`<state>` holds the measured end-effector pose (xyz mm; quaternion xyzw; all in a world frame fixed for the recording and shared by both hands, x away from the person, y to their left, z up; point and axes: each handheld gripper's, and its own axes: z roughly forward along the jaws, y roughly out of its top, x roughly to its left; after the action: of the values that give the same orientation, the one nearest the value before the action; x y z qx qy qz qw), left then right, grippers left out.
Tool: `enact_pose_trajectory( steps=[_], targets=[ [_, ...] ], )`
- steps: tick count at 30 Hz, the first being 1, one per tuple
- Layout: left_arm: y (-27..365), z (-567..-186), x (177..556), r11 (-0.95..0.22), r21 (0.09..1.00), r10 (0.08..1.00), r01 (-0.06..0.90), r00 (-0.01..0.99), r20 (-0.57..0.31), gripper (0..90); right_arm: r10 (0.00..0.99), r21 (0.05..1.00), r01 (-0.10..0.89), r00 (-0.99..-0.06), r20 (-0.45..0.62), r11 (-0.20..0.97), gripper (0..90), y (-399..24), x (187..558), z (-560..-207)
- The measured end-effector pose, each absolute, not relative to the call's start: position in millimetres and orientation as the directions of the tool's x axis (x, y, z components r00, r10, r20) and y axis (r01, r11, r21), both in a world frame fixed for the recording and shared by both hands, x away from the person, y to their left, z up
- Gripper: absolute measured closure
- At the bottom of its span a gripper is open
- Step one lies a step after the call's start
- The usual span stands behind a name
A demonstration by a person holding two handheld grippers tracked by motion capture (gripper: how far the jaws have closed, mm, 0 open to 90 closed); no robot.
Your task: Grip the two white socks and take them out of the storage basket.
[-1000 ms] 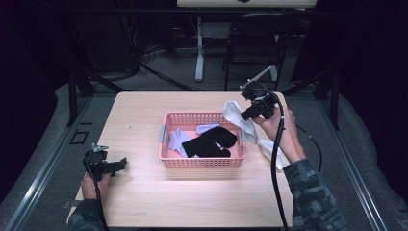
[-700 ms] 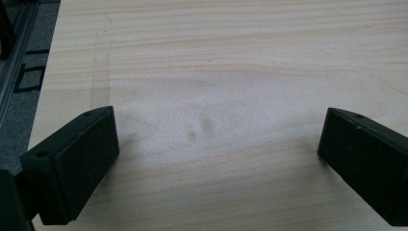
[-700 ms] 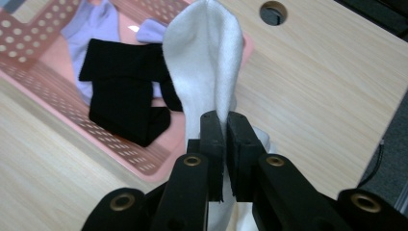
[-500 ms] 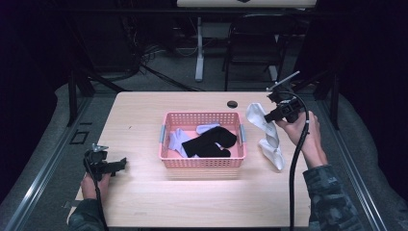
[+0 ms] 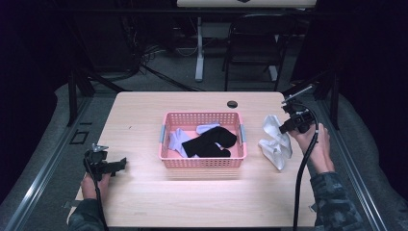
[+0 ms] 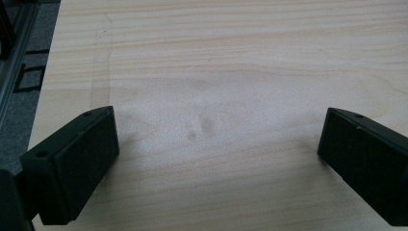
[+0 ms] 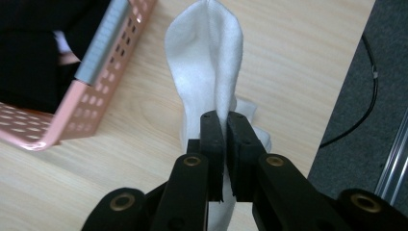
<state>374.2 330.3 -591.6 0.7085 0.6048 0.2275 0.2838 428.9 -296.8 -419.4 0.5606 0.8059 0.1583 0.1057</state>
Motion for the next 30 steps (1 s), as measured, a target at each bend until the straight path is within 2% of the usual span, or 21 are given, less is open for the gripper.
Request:
enact_pose_trajectory(
  steps=[4, 9, 15, 18, 19, 20, 22, 23, 24, 25, 27, 29, 30],
  targets=[
    [330, -592, 374, -0.108, 0.677, 0.986, 0.728, 0.165, -0.021, 0.5, 0.941, 0.338, 0.887, -0.338, 0.015, 0.313, 86.5, -299, 433, -439],
    [330, -592, 374, -0.108, 0.677, 0.986, 0.728, 0.165, -0.021, 0.5, 0.947, 0.284, 0.913, -0.318, 0.043, 0.294, 86.2, -301, 440, -482],
    [330, -592, 374, -0.108, 0.677, 0.986, 0.728, 0.165, -0.021, 0.5, 0.950, 0.270, 0.926, -0.297, 0.091, 0.264, 82.7, -304, 440, -509],
    [330, -592, 374, -0.108, 0.677, 0.986, 0.728, 0.165, -0.021, 0.5, 0.948, 0.292, 0.920, -0.300, 0.104, 0.260, 74.1, -309, 436, -508],
    [330, -592, 374, -0.108, 0.677, 0.986, 0.728, 0.165, -0.021, 0.5, 0.947, 0.306, 0.918, -0.299, 0.113, 0.253, 67.6, -311, 433, -505],
    [330, -592, 374, -0.108, 0.677, 0.986, 0.728, 0.165, -0.021, 0.5, 0.947, 0.306, 0.918, -0.299, 0.113, 0.253, 67.6, -311, 433, -505],
    [330, -592, 374, -0.108, 0.677, 0.986, 0.728, 0.165, -0.021, 0.5, 0.944, 0.331, 0.908, -0.308, 0.118, 0.255, 58.6, -314, 427, -499],
    [330, -592, 374, -0.108, 0.677, 0.986, 0.728, 0.165, -0.021, 0.5, 0.942, 0.365, 0.896, -0.314, 0.118, 0.253, 48.4, -316, 419, -491],
    [330, -592, 374, -0.107, 0.677, 0.986, 0.728, 0.165, -0.021, 0.5, 0.942, 0.365, 0.896, -0.314, 0.118, 0.253, 48.4, -316, 419, -491],
    [330, -592, 374, -0.108, 0.677, 0.986, 0.728, 0.165, -0.021, 0.5, 0.940, 0.387, 0.886, -0.322, 0.115, 0.256, 40.4, -317, 411, -484],
    [330, -592, 374, -0.108, 0.677, 0.986, 0.728, 0.165, -0.021, 0.5, 0.938, 0.392, 0.883, -0.327, 0.116, 0.259, 38.0, -317, 408, -482],
    [330, -592, 374, -0.108, 0.677, 0.986, 0.728, 0.165, -0.021, 0.5, 0.934, 0.415, 0.868, -0.342, 0.104, 0.272, 27.5, -318, 395, -476],
    [330, -592, 374, -0.108, 0.677, 0.986, 0.728, 0.165, -0.021, 0.5, 0.934, 0.415, 0.868, -0.342, 0.104, 0.272, 27.5, -318, 395, -476]
  ],
)
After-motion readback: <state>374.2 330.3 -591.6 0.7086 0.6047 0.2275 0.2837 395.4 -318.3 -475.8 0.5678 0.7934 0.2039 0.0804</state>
